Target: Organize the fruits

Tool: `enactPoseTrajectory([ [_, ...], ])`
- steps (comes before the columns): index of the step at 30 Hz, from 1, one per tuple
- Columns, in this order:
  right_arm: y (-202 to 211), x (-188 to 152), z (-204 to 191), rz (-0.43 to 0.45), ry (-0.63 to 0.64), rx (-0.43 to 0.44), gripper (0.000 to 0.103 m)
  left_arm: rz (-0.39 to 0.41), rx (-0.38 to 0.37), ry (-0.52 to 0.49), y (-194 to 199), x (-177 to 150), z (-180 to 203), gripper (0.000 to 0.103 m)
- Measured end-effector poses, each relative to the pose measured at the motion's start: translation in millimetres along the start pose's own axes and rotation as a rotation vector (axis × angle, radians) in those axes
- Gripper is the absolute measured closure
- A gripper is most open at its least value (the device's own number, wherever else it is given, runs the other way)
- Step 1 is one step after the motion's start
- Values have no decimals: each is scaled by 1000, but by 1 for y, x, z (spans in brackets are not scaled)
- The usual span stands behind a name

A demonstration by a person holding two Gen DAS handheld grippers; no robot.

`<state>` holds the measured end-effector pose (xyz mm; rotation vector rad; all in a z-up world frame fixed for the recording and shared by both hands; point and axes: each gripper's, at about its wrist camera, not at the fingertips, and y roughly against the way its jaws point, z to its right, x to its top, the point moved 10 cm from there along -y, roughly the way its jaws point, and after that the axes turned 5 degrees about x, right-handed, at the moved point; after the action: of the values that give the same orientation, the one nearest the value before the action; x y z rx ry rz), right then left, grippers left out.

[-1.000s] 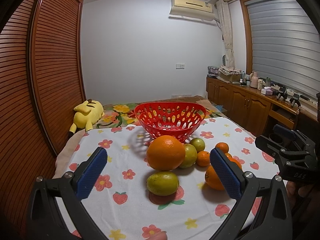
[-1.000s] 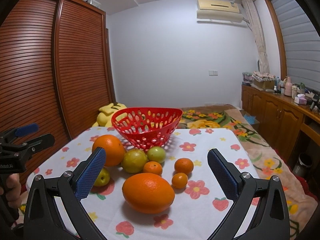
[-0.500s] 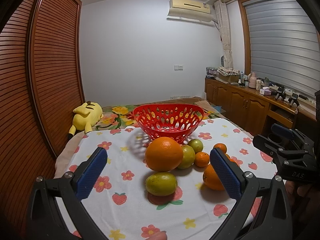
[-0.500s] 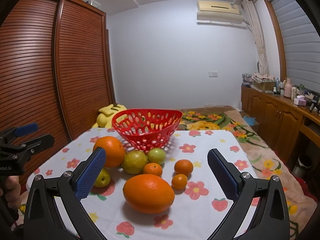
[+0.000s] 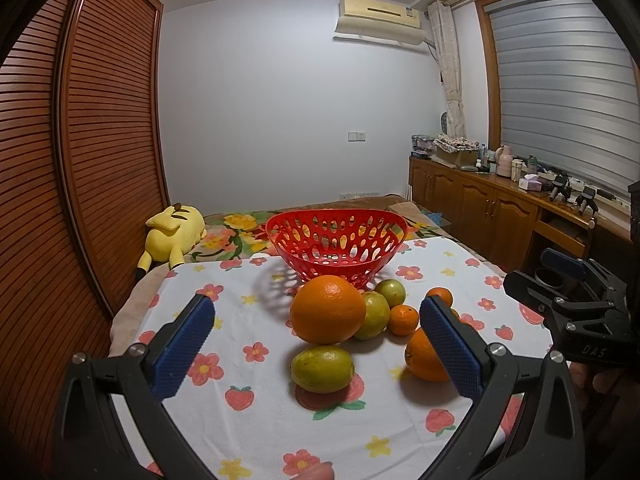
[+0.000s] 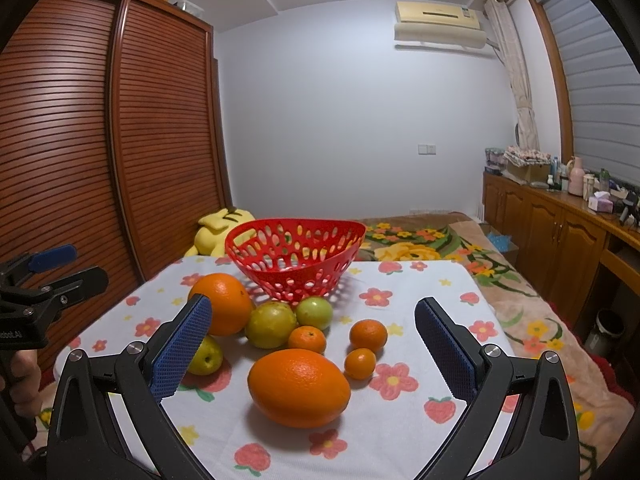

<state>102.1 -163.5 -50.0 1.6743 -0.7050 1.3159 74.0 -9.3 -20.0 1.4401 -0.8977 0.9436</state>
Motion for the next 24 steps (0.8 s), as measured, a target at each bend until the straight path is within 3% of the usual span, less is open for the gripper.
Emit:
enactPoseTrajectory([
  [15, -5, -7, 0, -24, -1, 9, 0, -34, -6, 4, -8, -13, -2, 0],
  [24, -22, -27, 2, -86, -4, 21, 0, -95, -15, 13, -33, -32, -7, 0],
])
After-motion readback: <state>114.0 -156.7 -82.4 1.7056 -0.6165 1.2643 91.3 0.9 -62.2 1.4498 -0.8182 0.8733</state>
